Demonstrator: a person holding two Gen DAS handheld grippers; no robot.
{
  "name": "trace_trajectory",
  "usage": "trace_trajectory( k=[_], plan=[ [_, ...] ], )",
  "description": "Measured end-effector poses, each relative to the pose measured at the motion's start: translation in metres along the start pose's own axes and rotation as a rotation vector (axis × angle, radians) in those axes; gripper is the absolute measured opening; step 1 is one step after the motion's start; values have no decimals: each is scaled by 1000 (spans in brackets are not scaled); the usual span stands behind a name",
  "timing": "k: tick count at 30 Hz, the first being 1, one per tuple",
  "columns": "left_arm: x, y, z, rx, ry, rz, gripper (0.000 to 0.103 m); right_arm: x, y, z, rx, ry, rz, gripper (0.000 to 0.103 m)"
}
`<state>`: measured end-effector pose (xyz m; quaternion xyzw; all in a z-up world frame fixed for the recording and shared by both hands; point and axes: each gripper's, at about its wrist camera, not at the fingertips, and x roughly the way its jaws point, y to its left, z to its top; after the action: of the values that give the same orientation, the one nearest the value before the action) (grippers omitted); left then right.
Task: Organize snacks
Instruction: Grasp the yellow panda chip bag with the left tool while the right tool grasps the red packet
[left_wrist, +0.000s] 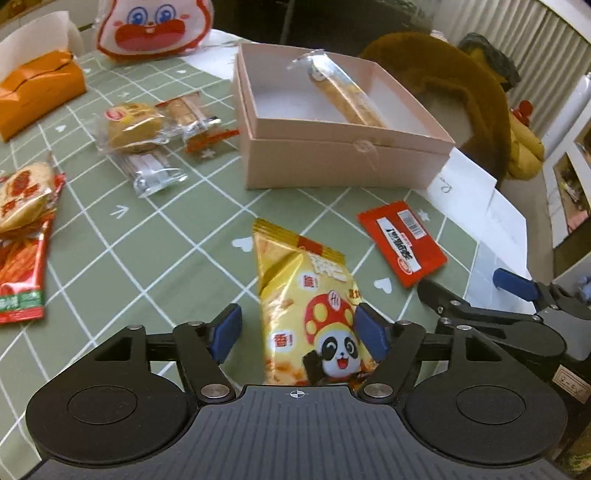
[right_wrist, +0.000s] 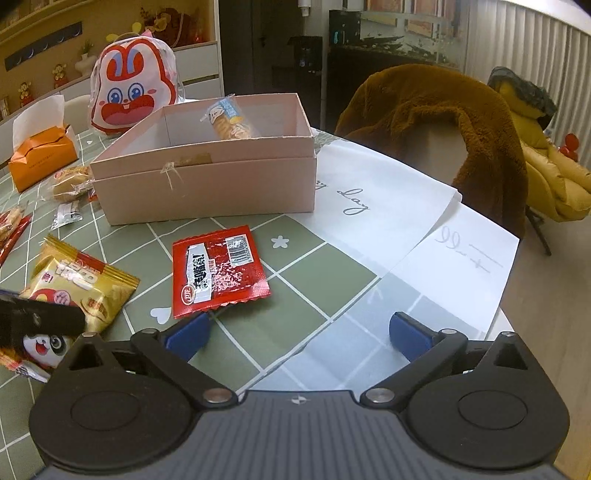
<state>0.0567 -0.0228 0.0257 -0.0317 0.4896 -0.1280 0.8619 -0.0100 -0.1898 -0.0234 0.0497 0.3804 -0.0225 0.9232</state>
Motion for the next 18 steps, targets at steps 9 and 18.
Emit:
trace_trajectory(
  k=[9, 18],
  plan=[
    [1, -2, -1, 15, -21, -78, 57, -1, 1, 0, 0, 1, 0, 103],
    [-11, 13, -7, -66, -60, -122, 34, 1, 0, 18, -104, 151, 106, 100]
  ],
)
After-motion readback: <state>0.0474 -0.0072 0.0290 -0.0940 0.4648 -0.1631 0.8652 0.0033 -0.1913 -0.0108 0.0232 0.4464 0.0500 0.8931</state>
